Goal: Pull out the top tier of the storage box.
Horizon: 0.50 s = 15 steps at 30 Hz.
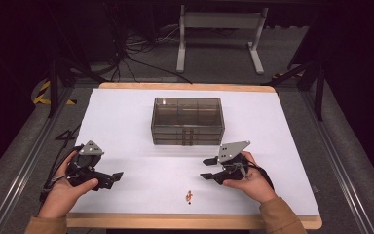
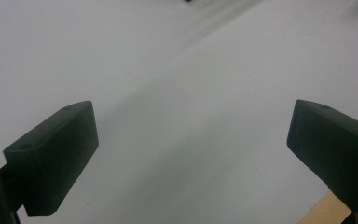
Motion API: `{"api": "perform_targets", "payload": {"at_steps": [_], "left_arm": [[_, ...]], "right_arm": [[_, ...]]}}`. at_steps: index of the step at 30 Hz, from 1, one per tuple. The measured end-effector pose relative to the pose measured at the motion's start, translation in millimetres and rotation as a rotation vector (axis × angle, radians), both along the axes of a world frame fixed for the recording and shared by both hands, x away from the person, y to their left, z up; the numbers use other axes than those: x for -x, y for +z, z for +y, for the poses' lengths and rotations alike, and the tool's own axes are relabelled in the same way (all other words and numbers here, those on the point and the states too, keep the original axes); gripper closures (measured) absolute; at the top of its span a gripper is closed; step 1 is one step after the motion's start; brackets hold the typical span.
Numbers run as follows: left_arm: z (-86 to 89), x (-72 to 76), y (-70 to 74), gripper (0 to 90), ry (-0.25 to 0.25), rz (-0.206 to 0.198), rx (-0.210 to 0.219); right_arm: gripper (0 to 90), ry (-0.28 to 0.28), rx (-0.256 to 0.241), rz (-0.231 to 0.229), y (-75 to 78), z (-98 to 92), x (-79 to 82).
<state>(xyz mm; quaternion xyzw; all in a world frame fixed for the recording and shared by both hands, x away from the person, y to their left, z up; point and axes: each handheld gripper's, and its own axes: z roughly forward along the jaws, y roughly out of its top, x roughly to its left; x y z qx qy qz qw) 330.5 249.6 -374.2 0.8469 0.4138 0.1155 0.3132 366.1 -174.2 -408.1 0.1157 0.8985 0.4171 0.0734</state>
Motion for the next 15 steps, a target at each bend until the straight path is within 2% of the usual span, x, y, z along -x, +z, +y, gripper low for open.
{"api": "perform_targets", "payload": {"at_steps": [2, 5, 8, 11, 15], "left_arm": [[0.2, 0.1, 0.1, 2.6, 0.001, -0.001, 0.001], [0.1, 0.4, 0.2, 2.6, 0.000, 0.002, 0.003], [0.0, 0.7, 0.5, 2.6, 0.003, 0.004, 0.005], [0.5, 0.7, 0.6, 2.6, 0.004, 0.002, 0.004], [0.6, 0.9, 0.8, 2.6, 0.007, 0.001, 0.008]], "right_arm": [[47.3, -0.007, -0.016, -0.037, -0.1, 0.3, 1.1], [48.8, 0.009, -0.018, -0.119, -2.0, 0.9, 3.6], [49.8, 0.021, -0.023, -0.164, -4.0, 1.6, 4.3], [51.5, 0.046, -0.031, -0.245, -4.3, 2.3, 6.6], [54.3, 0.064, -0.024, -0.301, -3.1, 2.5, 8.7]]}}
